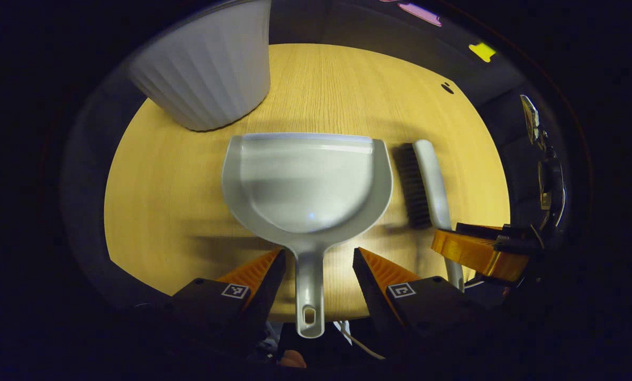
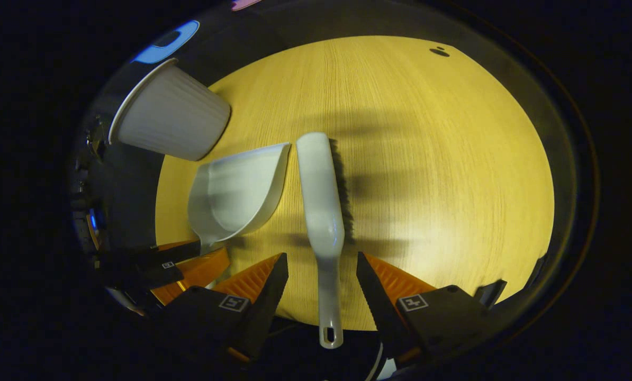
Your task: Pick up the small broom and dustpan from the desktop, sweep the trash into the dustpan with the broom, and then empty the trash into the garbage bin.
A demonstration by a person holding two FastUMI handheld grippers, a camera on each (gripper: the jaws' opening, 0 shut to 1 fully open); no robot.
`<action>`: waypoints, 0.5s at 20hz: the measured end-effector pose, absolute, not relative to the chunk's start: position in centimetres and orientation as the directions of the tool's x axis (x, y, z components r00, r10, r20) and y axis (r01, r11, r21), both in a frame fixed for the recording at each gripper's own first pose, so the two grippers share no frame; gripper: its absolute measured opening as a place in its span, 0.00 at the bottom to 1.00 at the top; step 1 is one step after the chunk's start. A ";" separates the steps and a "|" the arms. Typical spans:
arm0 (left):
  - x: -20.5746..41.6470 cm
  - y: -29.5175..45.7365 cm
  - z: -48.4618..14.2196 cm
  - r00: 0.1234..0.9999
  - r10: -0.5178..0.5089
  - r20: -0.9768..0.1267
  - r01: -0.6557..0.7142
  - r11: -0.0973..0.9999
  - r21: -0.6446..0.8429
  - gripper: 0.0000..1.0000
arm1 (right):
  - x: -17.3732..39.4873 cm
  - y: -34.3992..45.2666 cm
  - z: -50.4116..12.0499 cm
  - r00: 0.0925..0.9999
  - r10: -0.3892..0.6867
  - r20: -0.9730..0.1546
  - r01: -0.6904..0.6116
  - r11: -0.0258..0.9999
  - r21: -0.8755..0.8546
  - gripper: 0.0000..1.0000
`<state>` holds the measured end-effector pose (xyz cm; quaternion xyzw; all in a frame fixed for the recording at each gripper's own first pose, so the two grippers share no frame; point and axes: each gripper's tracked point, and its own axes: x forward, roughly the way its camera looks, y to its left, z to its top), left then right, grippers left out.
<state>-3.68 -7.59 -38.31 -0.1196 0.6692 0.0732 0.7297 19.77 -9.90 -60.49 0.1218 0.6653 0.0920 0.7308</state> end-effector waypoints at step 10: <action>0.9 -6.7 -23.2 0.538 0.043 -0.842 -0.227 0.969 -0.096 0.78 | 25.1 -10.2 -46.9 0.571 0.248 -0.782 -0.098 0.967 0.235 0.99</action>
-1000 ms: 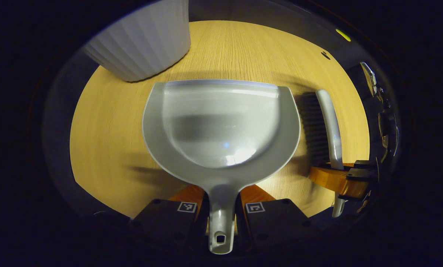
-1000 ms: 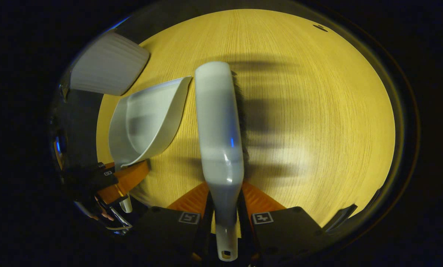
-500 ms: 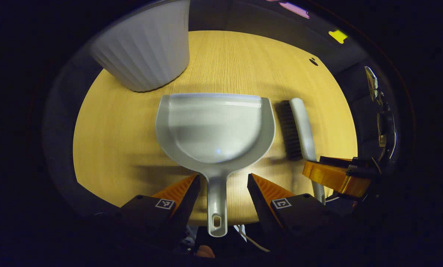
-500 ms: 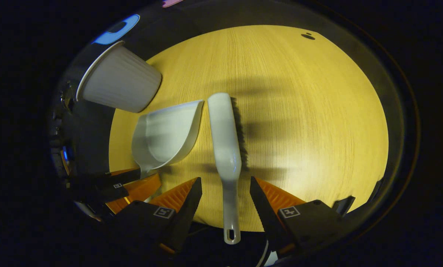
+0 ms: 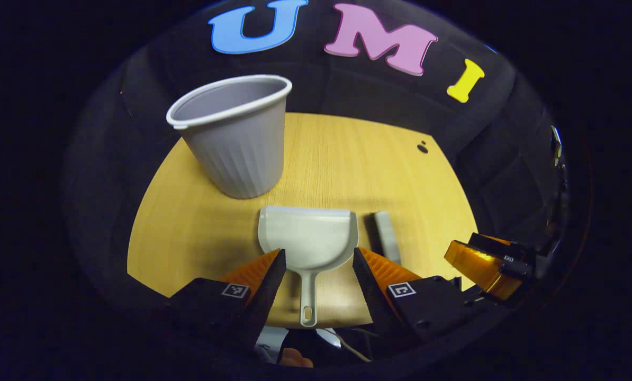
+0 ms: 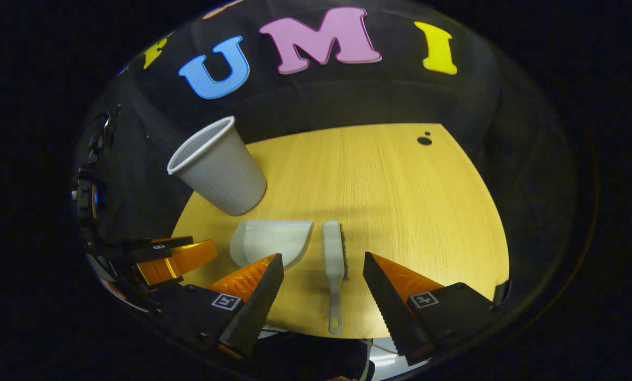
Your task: Pick up the small broom and dustpan from the desktop, sweep the trash into the dustpan with the broom, and then empty the trash into the garbage bin.
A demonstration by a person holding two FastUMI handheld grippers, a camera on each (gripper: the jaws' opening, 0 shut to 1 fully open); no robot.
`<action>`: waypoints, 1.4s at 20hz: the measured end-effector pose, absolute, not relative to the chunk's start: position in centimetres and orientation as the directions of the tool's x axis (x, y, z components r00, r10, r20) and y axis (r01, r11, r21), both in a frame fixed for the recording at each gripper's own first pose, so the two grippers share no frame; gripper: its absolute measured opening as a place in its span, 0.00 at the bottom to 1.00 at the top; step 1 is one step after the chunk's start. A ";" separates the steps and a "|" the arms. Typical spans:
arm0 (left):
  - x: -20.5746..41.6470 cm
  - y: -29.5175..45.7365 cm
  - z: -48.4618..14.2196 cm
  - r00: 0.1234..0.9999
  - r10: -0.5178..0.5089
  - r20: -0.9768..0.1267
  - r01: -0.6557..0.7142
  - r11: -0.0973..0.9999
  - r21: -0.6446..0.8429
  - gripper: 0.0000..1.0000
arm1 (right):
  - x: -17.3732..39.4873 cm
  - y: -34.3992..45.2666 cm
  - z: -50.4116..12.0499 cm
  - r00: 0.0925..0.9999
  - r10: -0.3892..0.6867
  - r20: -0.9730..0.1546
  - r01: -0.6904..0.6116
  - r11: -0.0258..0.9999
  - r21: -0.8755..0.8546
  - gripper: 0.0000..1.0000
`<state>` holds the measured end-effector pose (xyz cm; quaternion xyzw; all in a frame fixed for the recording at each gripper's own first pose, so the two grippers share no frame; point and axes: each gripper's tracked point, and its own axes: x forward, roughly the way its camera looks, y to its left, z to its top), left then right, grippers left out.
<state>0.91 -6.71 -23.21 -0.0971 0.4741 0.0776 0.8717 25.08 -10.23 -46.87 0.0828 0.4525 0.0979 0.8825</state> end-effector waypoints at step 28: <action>0.7 -3.0 -6.4 0.968 0.246 -0.049 -0.247 0.969 0.001 0.75 | 30.8 -6.4 -28.0 0.970 0.220 -0.106 -0.215 0.975 0.063 0.97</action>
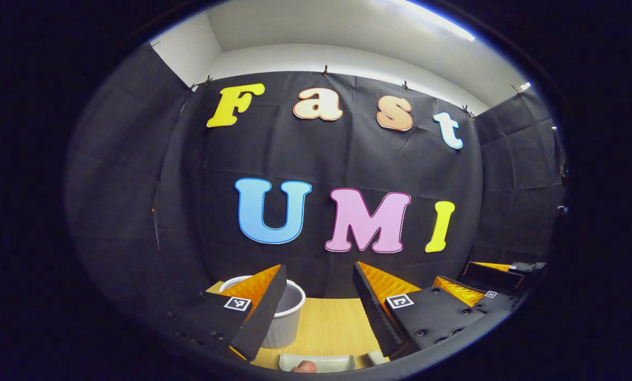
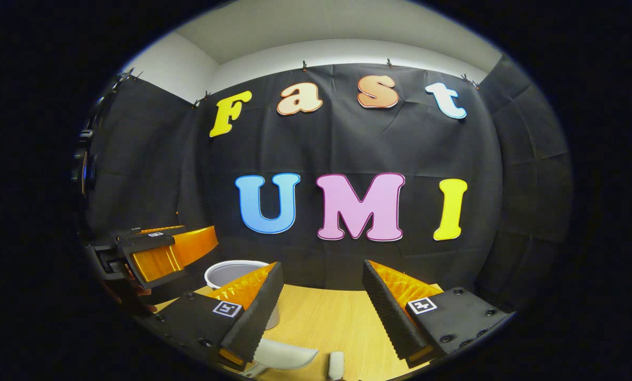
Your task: Pick up the small broom and dustpan from the desktop, sweep the trash into the dustpan with the broom, and then empty the trash into the garbage bin.
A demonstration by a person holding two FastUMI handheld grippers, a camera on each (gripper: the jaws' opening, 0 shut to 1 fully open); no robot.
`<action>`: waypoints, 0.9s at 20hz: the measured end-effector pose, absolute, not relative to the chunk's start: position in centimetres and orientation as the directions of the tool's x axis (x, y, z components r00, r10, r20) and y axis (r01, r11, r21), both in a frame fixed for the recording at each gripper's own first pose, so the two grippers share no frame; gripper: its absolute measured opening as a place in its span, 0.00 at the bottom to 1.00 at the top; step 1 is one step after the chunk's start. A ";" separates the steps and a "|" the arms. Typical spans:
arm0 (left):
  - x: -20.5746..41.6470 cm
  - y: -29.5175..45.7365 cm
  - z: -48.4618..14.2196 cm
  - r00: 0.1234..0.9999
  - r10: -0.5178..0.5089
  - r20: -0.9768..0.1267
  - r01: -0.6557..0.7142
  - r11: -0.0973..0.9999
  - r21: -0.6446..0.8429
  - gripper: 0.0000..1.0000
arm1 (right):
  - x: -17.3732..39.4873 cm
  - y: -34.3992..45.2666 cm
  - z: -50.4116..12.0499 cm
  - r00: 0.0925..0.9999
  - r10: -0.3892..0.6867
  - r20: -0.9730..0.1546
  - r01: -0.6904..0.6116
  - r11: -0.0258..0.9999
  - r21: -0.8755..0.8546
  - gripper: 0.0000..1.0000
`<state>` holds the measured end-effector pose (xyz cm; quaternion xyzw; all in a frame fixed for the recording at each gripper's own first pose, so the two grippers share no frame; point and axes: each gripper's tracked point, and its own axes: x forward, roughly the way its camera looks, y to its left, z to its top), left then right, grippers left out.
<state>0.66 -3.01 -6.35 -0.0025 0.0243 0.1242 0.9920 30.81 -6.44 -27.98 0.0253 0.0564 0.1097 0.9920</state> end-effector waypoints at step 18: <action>1.2 -3.0 -7.7 0.948 0.275 -0.160 -0.282 0.959 -0.019 0.75 | 31.7 -5.4 -30.8 0.954 0.248 -0.167 -0.239 0.968 0.077 0.97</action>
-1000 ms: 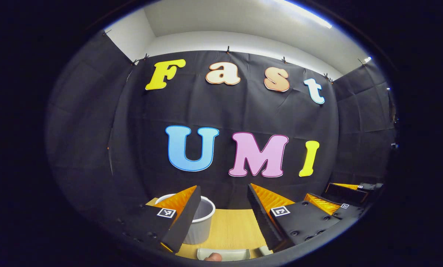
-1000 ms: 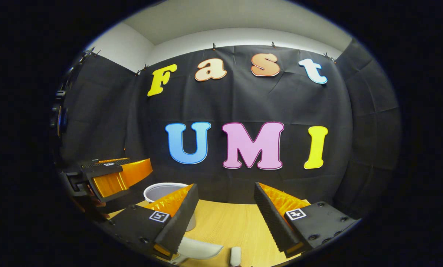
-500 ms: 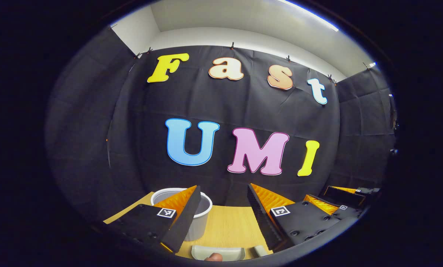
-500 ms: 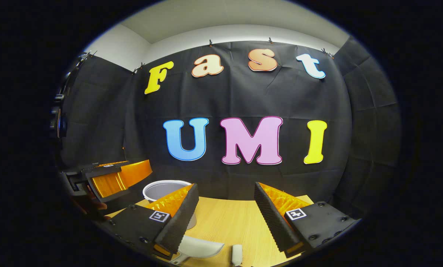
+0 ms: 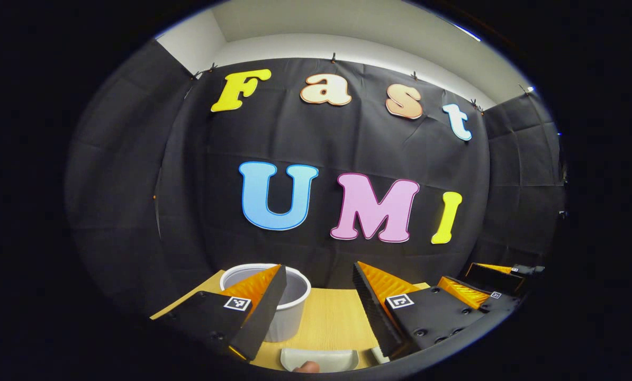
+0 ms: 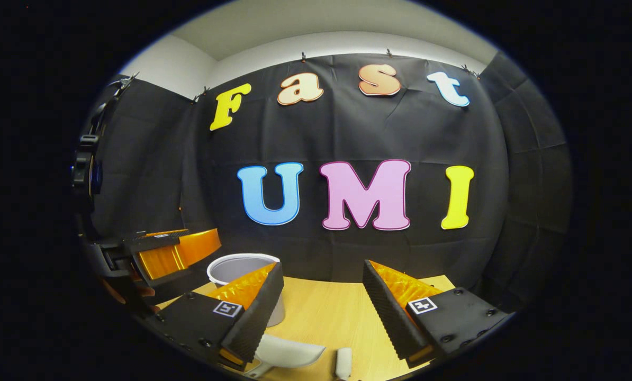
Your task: Pick up the small broom and dustpan from the desktop, sweep the trash into the dustpan with the broom, and then empty the trash into the garbage bin.
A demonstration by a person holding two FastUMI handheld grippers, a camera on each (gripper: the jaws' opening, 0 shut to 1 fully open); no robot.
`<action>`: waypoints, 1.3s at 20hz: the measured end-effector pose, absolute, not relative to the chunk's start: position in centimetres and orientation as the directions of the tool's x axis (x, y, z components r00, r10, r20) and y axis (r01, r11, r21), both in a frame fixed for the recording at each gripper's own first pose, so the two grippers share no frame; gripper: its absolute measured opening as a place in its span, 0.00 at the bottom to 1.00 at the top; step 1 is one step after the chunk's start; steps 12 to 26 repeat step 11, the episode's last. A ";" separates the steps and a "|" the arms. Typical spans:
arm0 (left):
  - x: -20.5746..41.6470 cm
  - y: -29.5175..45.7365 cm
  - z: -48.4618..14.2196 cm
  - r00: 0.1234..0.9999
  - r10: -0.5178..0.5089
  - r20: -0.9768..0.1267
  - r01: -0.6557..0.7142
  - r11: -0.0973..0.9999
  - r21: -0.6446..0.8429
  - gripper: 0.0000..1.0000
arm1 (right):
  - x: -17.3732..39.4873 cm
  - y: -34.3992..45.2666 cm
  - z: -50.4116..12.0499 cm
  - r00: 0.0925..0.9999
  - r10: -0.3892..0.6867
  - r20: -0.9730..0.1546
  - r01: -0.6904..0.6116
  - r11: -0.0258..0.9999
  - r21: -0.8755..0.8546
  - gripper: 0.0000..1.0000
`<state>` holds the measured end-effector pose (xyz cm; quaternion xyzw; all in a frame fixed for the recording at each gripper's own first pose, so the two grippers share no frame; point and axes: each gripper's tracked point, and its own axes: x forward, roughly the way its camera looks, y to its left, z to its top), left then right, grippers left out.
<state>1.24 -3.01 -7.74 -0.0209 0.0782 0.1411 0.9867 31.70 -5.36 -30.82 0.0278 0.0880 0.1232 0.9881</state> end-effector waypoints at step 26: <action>2.3 -4.5 -7.0 0.952 0.253 -0.171 -0.255 0.967 0.013 0.75 | 31.6 -5.2 -31.4 0.950 0.253 -0.183 -0.247 0.968 0.052 0.98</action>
